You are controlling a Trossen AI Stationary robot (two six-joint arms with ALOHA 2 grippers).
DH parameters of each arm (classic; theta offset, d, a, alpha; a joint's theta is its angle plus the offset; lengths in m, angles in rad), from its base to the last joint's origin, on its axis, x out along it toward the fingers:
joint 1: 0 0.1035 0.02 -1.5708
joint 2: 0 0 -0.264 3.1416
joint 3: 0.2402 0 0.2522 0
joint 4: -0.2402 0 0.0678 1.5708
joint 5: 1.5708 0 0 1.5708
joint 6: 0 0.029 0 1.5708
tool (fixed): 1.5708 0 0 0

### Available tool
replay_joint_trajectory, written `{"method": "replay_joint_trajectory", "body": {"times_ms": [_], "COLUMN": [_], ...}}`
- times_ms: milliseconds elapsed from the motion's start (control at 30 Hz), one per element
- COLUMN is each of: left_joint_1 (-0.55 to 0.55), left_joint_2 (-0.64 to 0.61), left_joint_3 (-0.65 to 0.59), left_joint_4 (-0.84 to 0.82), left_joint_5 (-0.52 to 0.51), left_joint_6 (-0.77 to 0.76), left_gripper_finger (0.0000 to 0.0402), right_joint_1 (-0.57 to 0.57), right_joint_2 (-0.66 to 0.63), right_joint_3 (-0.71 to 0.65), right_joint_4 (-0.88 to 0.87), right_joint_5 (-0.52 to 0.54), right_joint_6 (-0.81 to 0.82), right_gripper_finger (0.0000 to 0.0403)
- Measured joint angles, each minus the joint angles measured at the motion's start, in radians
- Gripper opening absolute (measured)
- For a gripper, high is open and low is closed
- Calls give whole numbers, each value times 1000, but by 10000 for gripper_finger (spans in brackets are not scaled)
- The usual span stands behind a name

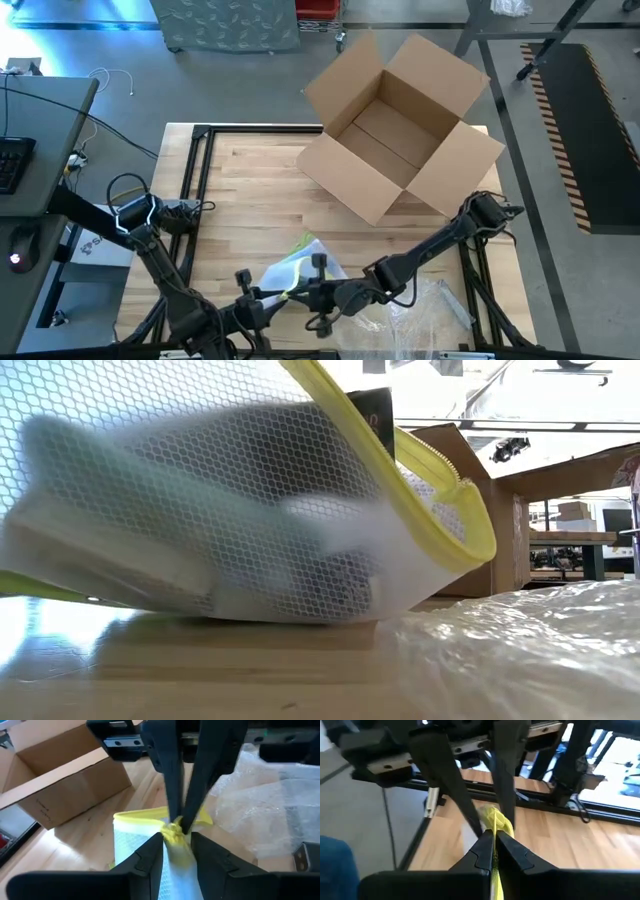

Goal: Unpack boxes
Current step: Close the transparent zipper bag

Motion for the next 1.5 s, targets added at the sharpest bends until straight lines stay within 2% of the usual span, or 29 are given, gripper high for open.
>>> {"method": "replay_joint_trajectory", "body": {"times_ms": [100, 300, 633, 900, 1000, 1133, 1233, 1367, 1500], "left_joint_1": [2, -8, -48, -87, -98, -94, -84, -79, -79], "left_joint_2": [0, 0, 0, 0, 0, 0, 0, 2, 2], "left_joint_3": [0, 0, 0, -1, -1, -1, -1, -1, -1], "left_joint_4": [7, 19, 28, 20, 8, 13, 15, 15, 5], "left_joint_5": [1, 40, 72, 112, 86, 88, 104, 105, 92], "left_joint_6": [35, 81, 123, 103, 51, 52, 46, 51, 46], "left_gripper_finger": [67, 9, 2, 1, 0, 0, 0, 0, 0], "right_joint_1": [0, 0, -12, -12, -11, -5, -1, -2, 0], "right_joint_2": [0, 0, -3, -3, -7, -9, -11, -7, -7], "right_joint_3": [18, 49, 57, 51, 54, 49, 48, 48, 55], "right_joint_4": [-28, -109, -218, -384, -383, -338, -328, -366, -465], "right_joint_5": [-26, -96, -158, -121, -100, -163, -171, -173, -95], "right_joint_6": [34, 140, 321, 372, 350, 223, 177, 197, 257], "right_gripper_finger": [0, 0, 0, 0, 0, 0, 0, 0, 0]}}
